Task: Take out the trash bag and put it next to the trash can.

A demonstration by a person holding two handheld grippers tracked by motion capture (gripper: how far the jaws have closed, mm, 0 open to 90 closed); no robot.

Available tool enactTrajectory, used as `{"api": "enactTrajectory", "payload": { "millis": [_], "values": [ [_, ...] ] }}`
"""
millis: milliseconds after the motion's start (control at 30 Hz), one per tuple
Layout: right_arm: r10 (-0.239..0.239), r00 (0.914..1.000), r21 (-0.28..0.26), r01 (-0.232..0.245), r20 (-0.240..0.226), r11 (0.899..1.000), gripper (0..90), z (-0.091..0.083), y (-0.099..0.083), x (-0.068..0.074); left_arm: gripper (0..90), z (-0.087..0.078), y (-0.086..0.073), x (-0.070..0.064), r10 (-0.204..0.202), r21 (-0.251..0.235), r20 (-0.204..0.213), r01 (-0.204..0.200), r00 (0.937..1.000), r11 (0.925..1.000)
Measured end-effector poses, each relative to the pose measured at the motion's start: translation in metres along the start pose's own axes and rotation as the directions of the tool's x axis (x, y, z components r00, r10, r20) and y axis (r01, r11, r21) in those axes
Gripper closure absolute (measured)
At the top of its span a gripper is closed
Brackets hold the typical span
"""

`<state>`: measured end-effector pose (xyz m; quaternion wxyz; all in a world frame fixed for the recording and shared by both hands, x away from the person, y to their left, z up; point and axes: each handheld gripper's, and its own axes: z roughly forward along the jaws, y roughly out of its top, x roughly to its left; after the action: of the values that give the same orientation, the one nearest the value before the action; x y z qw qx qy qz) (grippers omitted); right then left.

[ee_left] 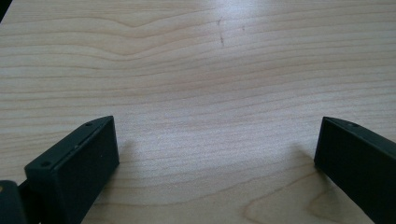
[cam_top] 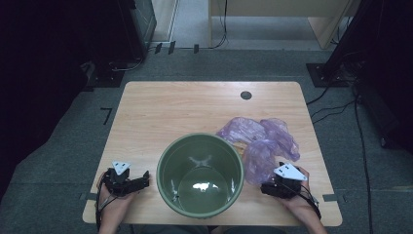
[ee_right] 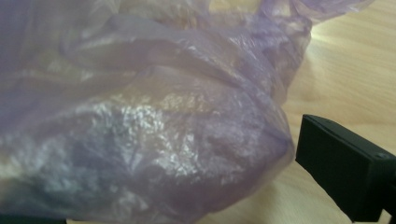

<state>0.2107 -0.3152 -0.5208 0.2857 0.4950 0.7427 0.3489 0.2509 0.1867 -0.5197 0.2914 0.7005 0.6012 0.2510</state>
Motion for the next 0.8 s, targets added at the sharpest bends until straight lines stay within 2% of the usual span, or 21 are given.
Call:
{"api": "enactTrajectory", "payload": {
  "millis": [133, 367, 433, 600, 800],
  "values": [
    [-0.006, 0.9998, 0.024, 0.006, 0.021, 1.000, 11.1, -0.004, -0.005, -0.002, 0.0, 0.000, 0.000, 0.000, -0.001, -0.001, 0.000, 0.001, 1.0000, 1.0000],
    [0.017, 0.9988, 0.055, -0.019, 0.047, 0.998, 11.2, -0.020, -0.018, -0.008, 0.0, 0.000, 0.000, 0.000, -0.001, -0.001, 0.000, 0.001, 1.0000, 1.0000],
    [0.029, 0.9972, 0.072, -0.034, 0.068, 0.997, 13.8, -0.023, -0.022, -0.009, 0.0, 0.000, 0.000, 0.000, -0.001, -0.001, 0.000, 0.001, 1.0000, 1.0000],
    [0.097, 0.9904, 0.093, -0.107, 0.098, 0.990, 13.8, -0.034, -0.030, -0.017, 0.0, 0.000, 0.000, 0.000, -0.001, -0.001, 0.000, 0.001, 1.0000, 1.0000],
    [0.134, 0.9850, 0.105, -0.146, 0.108, 0.984, 13.6, -0.046, -0.040, -0.028, 0.0, 0.000, 0.000, 0.000, -0.001, -0.001, 0.000, 0.001, 1.0000, 1.0000]
  ]
}}
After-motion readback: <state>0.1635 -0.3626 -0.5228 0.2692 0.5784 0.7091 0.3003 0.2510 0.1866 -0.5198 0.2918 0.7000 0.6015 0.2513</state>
